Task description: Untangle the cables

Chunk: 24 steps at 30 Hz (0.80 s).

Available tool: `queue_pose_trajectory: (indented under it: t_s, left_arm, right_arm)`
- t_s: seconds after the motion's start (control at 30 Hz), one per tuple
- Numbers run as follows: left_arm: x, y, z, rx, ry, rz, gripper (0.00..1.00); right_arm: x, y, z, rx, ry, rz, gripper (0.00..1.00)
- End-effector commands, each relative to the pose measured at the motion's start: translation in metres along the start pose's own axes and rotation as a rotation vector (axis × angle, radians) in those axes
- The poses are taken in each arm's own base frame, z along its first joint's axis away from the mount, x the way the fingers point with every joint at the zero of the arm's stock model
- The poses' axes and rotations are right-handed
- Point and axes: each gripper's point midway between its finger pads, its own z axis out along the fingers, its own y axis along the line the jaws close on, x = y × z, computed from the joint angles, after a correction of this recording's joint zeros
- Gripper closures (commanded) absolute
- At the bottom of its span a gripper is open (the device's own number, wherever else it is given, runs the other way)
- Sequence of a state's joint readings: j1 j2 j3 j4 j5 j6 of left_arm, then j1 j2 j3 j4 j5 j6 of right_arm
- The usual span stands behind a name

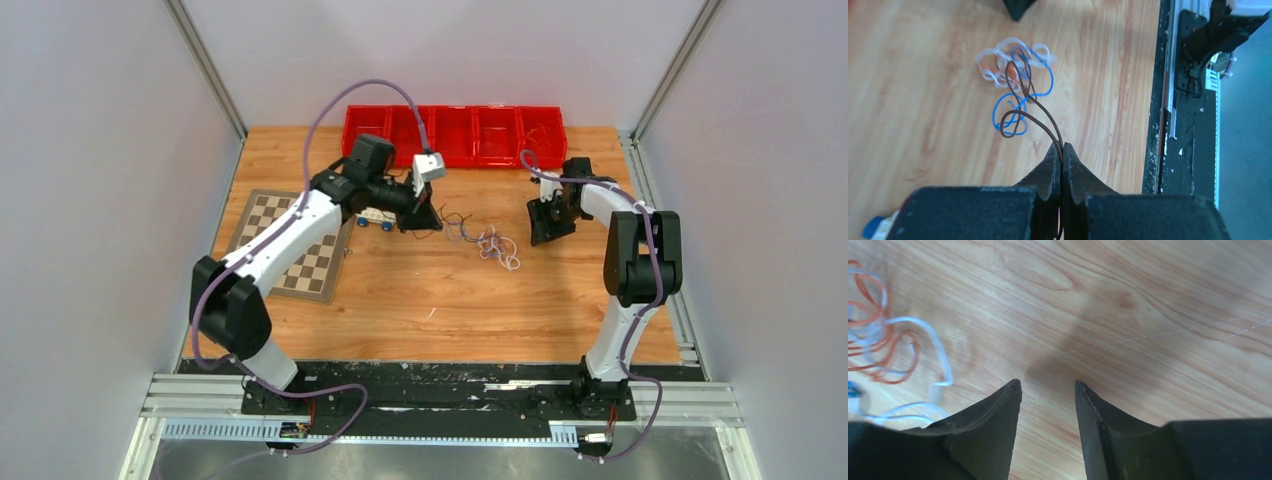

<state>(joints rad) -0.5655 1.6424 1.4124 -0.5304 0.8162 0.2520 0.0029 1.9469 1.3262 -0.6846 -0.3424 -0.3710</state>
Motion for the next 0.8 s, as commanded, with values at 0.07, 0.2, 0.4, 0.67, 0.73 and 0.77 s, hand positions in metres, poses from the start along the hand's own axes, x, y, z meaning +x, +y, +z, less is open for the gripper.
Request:
queue_pose_trajectory:
  t_s: [0.07,0.2,0.4,0.67,0.73,0.77]
  left_arm:
    - [-0.047,-0.019,-0.055,0.019,-0.093,0.125,1.0]
    - [-0.054,-0.018,-0.07,0.0,-0.077,0.171,1.0]
    - [-0.05,-0.017,-0.066,0.017,-0.065,0.166,1.0]
    - [-0.069,-0.022,-0.072,0.019,-0.109,0.189,1.0]
    - [-0.074,-0.027,-0.074,0.036,-0.124,0.193,1.0]
    - [-0.077,-0.03,-0.075,0.044,-0.131,0.197,1.0]
  right_arm:
    - [0.015,-0.015,0.021,0.108,0.076,-0.059,0.56]
    - [0.0,0.011,0.003,-0.03,0.003,-0.085,0.45]
    - [-0.066,0.113,-0.098,-0.392,-0.417,-0.278,0.18]
    - [-0.081,0.23,-0.138,-0.582,-0.651,-0.556,0.06]
    - [-0.087,0.252,-0.132,-0.585,-0.713,-0.609,0.06]
    - [-0.091,0.261,-0.125,-0.584,-0.731,-0.625,0.06]
